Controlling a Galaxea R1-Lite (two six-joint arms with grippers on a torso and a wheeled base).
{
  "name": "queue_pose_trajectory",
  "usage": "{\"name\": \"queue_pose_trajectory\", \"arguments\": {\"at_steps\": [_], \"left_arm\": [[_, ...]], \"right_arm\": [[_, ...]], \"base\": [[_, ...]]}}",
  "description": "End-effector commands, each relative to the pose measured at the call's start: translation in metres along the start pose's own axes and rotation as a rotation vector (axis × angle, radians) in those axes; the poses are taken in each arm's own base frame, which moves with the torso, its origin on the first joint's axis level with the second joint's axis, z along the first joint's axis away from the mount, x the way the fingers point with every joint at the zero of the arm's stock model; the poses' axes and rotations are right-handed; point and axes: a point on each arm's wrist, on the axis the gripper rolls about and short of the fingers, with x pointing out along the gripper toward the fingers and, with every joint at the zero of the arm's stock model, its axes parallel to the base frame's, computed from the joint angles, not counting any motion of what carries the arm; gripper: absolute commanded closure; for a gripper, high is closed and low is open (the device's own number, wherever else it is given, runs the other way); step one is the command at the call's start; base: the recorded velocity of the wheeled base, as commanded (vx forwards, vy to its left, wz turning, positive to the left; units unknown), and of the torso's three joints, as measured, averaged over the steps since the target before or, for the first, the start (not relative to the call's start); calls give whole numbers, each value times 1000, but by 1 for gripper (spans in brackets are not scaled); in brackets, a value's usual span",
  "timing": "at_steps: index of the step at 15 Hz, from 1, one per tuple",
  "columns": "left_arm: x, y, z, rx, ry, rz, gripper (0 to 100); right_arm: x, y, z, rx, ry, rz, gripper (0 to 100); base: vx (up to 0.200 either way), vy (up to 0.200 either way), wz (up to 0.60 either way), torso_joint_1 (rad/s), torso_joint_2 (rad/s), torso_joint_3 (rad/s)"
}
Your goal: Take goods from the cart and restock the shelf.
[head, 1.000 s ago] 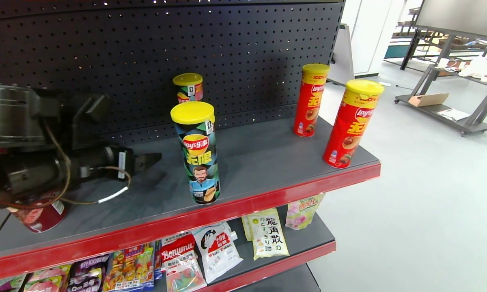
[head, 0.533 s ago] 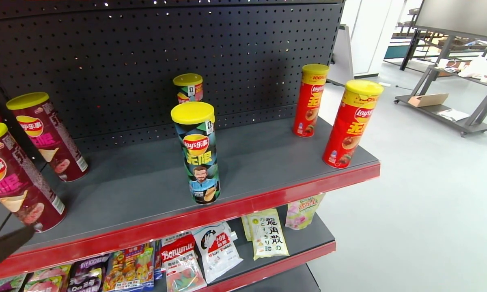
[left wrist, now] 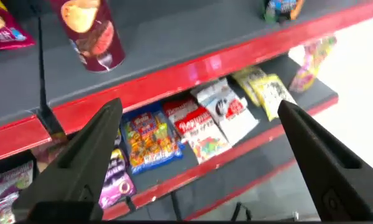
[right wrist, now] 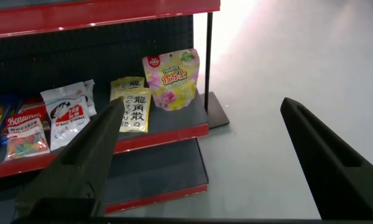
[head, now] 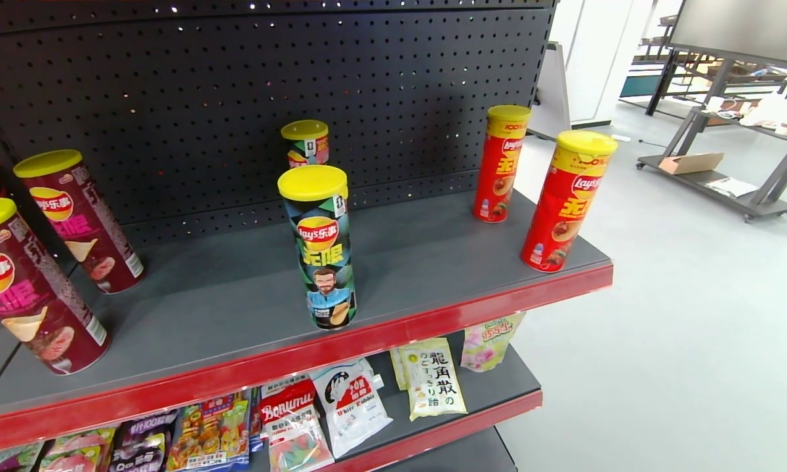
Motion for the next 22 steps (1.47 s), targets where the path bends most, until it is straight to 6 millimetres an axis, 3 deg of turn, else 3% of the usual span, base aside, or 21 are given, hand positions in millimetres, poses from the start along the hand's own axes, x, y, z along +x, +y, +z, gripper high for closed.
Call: {"name": "queue_pose_trajectory", "arguments": {"at_steps": [1, 4, 13, 16, 18, 21, 22], "left_arm": [[1, 0, -10, -13, -7, 9, 0], [5, 0, -16, -34, 16, 39, 0], [7, 0, -19, -34, 30, 38, 0], [7, 0, -19, -34, 30, 38, 0], [13, 0, -27, -34, 45, 27, 0], [42, -2, -52, -19, -139, -44, 0], [43, -2, -54, -26, -122, -41, 0]], "right_arm": [[0, 0, 0, -2, 3, 1, 0], [0, 0, 0, -2, 1, 1, 0], [0, 0, 0, -2, 1, 3, 0], [0, 0, 0, 3, 1, 1, 0], [0, 0, 0, 0, 3, 3, 0], [0, 1, 0, -7, 1, 47, 0], [0, 1, 0, -25, -3, 56, 0]], "base": [[0, 0, 0, 0, 0, 0], [0, 0, 0, 0, 0, 0], [0, 0, 600, 1, 1, 1], [0, 0, 0, 0, 0, 0], [0, 0, 0, 0, 0, 0], [0, 0, 0, 0, 0, 0], [0, 0, 0, 0, 0, 0]]}}
